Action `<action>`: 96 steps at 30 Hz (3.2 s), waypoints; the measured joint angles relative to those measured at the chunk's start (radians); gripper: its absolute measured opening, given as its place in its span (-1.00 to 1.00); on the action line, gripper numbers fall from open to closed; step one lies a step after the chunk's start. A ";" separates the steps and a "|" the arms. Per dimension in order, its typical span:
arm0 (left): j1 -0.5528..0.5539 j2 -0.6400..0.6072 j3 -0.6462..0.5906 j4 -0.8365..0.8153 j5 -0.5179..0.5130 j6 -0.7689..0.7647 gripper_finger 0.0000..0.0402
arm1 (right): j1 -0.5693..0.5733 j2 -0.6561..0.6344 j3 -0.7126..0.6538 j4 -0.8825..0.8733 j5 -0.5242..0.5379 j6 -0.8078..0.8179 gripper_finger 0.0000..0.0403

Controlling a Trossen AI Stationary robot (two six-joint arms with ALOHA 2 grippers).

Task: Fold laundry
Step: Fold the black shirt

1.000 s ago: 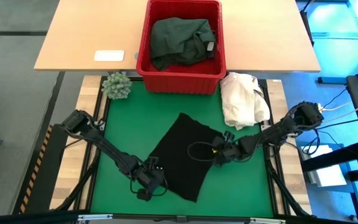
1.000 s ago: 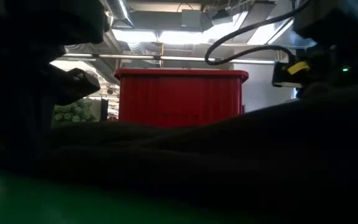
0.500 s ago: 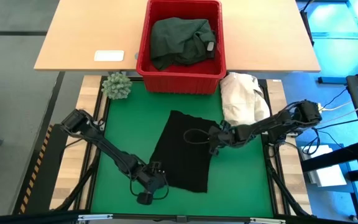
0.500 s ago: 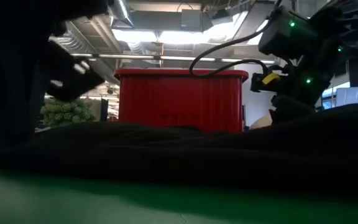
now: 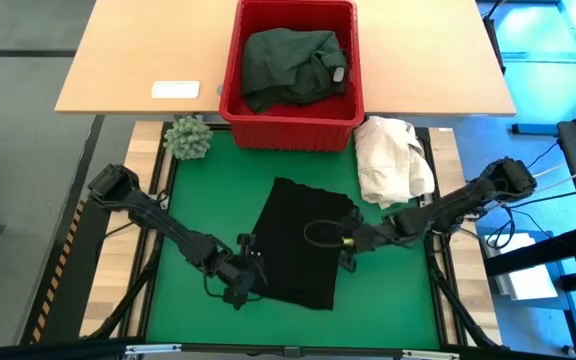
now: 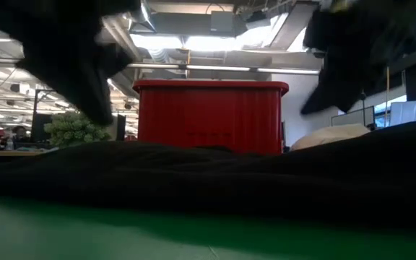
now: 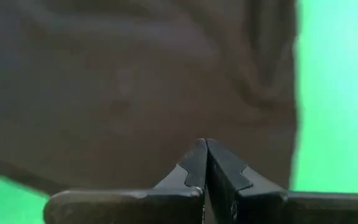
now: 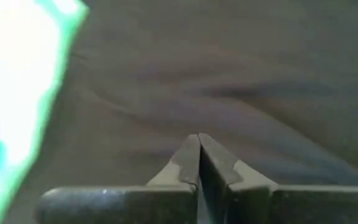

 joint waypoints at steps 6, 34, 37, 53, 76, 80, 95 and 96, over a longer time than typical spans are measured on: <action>-0.001 0.010 -0.001 -0.037 0.012 -0.044 -1.00 | 0.136 0.131 0.002 0.360 0.037 0.020 -0.99; -0.113 0.061 -0.116 0.340 0.106 -0.252 -1.00 | 0.206 0.439 0.332 -0.386 -0.149 0.164 -1.00; -0.112 0.062 -0.116 0.367 0.094 -0.218 -1.00 | 0.206 0.442 0.400 -0.583 -0.119 0.151 -1.00; -0.091 0.064 0.004 0.356 0.078 -0.003 -1.00 | 0.320 0.442 0.767 -0.807 0.148 0.049 -1.00; -0.082 0.064 0.094 0.326 0.008 0.110 -1.00 | 0.536 0.365 0.466 -0.425 0.370 0.320 -0.86; -0.085 0.064 0.094 0.326 0.009 0.110 -1.00 | 0.534 0.365 0.459 -0.176 0.319 0.132 -0.85; -0.087 0.064 0.094 0.330 0.008 0.108 -1.00 | 0.469 0.365 0.537 -0.103 0.261 -0.477 -0.85; -0.087 0.064 0.094 0.330 0.008 0.108 -1.00 | 0.456 0.365 0.546 -0.118 0.261 -0.477 -0.85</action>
